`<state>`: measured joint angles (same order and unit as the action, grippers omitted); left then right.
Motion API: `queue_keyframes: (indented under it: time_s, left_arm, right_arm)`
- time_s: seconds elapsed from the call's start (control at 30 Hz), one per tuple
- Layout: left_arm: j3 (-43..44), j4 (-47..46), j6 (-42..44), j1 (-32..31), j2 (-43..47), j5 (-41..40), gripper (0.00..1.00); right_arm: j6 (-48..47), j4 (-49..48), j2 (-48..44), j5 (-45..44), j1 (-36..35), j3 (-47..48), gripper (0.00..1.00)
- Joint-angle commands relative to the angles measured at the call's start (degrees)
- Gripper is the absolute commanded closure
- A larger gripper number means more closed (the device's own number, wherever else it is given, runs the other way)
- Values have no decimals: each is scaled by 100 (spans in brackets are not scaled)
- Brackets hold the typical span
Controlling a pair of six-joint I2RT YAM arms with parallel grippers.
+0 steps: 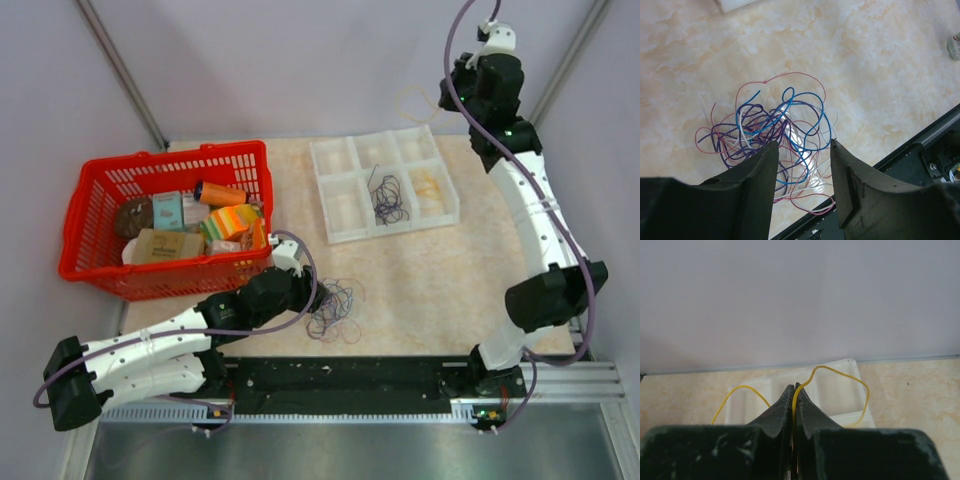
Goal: Untangle the cables
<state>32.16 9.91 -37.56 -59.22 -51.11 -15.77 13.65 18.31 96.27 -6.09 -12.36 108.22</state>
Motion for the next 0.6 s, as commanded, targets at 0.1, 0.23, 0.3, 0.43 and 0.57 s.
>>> queue_keyframes:
  time_s: [0.1, 0.23, 0.3, 0.43, 0.57]
  left_arm:
    - [282, -139, 73, 16, -21, -14, 50]
    - [291, -130, 38, 16, 13, 21, 50]
    - [282, -60, 38, 25, 75, -23, 50]
    - [273, 46, 65, 25, 215, -128, 50]
    - [264, 99, 73, 25, 277, -155, 49]
  right_arm:
    - [-29, 16, -1023, 240, -3, 5, 100]
    - [260, -186, -724, 485, 225, 15, 100]
    - [340, -362, -601, 521, 269, -56, 100]
    - [665, -476, -302, 758, 366, -169, 100]
    - [771, -863, -223, 741, 410, -801, 100]
